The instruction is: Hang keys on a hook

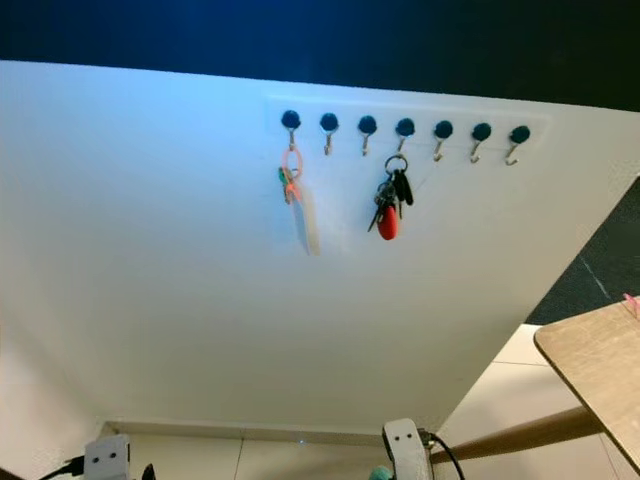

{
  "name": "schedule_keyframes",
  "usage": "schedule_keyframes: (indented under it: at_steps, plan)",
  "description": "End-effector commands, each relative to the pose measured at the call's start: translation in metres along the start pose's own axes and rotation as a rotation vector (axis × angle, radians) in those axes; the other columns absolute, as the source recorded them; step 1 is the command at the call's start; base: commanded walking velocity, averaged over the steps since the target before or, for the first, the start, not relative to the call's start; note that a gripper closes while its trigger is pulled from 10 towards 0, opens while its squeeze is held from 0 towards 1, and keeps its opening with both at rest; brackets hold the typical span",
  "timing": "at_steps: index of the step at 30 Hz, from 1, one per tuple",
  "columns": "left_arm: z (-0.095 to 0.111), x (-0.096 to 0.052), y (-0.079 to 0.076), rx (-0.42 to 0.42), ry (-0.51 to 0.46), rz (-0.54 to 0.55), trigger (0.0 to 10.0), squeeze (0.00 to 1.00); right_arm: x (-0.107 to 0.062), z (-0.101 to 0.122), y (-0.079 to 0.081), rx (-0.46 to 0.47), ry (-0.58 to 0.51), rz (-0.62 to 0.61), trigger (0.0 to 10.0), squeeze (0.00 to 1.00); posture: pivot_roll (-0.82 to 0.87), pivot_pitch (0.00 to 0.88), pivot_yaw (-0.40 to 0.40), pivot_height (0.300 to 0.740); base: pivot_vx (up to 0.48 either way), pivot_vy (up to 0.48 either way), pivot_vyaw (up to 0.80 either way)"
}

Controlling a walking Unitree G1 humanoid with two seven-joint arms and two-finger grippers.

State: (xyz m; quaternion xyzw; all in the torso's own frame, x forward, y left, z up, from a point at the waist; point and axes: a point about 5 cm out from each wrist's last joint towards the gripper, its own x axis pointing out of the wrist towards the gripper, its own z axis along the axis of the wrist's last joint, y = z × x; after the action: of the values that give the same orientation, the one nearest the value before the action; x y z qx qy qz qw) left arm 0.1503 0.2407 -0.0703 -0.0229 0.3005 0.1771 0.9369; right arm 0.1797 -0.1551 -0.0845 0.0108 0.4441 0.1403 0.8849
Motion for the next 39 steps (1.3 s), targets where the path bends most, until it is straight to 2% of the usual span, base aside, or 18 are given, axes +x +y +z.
schedule_keyframes:
  at_steps: [1,9,11,29,36,39]
  plan:
    - [-0.004,-0.002,0.002,0.005,0.013,0.004,10.0,0.00,-0.001,-0.002,-0.001,0.011,0.007,-0.005,10.0,0.00,0.11,0.065,-0.072,0.740,0.000,-0.394,0.00]
    - [-0.004,-0.002,0.001,0.004,0.020,0.003,10.0,0.00,-0.001,-0.002,-0.001,0.013,0.005,-0.004,10.0,0.00,0.11,0.064,-0.071,0.740,0.000,-0.469,0.00]
    - [-0.006,-0.002,0.002,-0.031,0.035,0.026,10.0,0.00,-0.001,-0.002,-0.001,0.013,0.006,-0.006,10.0,0.00,0.11,0.063,-0.072,0.740,0.000,0.000,0.00]
    - [-0.005,-0.001,0.005,-0.042,0.041,0.051,10.0,0.00,0.000,-0.001,-0.001,0.016,0.004,-0.011,10.0,0.00,0.11,0.065,-0.074,0.740,0.000,0.000,0.00]
    - [0.000,0.001,-0.001,-0.003,0.011,-0.004,10.0,0.00,0.000,0.009,-0.005,0.003,-0.061,-0.037,10.0,0.00,0.11,0.067,-0.071,0.740,0.000,-0.046,0.00]
    - [0.001,0.000,-0.009,0.055,-0.001,-0.043,10.0,0.00,0.000,0.022,-0.008,-0.011,-0.128,-0.041,10.0,0.00,0.10,0.068,-0.074,0.740,0.000,-0.480,0.00]
